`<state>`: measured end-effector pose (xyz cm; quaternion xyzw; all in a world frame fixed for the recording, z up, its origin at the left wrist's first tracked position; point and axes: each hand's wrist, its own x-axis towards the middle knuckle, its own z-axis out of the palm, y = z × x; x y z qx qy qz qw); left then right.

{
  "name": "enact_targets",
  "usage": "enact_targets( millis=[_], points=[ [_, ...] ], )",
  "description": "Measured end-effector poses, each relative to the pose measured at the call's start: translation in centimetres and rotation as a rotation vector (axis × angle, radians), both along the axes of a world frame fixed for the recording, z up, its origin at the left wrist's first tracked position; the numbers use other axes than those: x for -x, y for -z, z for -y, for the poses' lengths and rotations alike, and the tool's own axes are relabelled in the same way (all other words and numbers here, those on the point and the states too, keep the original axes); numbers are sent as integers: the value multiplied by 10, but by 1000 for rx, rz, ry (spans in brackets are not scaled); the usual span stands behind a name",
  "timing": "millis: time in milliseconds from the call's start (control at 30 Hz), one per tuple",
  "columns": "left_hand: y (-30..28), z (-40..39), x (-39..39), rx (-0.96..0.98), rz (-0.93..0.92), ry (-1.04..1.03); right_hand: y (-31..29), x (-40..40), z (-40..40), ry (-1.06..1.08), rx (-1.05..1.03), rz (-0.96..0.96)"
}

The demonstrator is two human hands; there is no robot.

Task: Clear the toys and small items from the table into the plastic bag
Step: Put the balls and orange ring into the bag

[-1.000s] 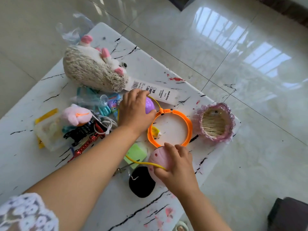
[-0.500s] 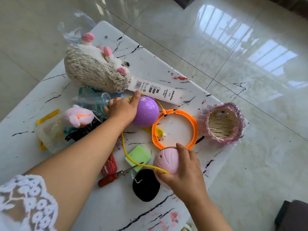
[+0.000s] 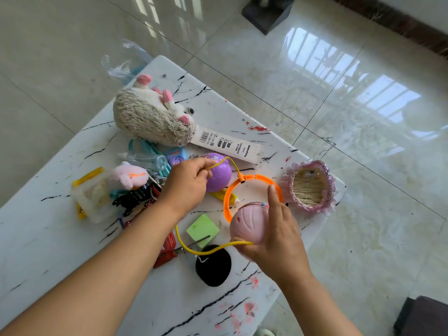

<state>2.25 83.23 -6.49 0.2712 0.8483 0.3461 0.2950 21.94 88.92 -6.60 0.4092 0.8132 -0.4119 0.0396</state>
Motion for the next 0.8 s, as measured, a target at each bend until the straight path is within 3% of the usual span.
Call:
enact_targets(
  millis=[100, 200, 333, 500, 633, 700, 800],
  points=[
    [-27, 8, -15, -11, -80, 172, -14, -5, -6, -16, 14, 3],
    [-53, 18, -27, -67, -44, 276, -24, -9, -9, -90, 15, 53],
    [-78, 35, -41, -142, 21, 312, -35, -10, -8, -202, -10, 135],
    [-90, 44, -53, -201, 77, 342, -42, -14, 0, -240, 7, 91],
    [-77, 41, -53, -148, 348, 76, -41, -24, 4, -113, -2, 136],
    [-56, 35, -45, -55, 297, -81, -39, -27, 4, -64, -32, 168],
    [-24, 23, -31, 158, 157, -152, -34, -27, 5, -24, -43, 194]
  ],
)
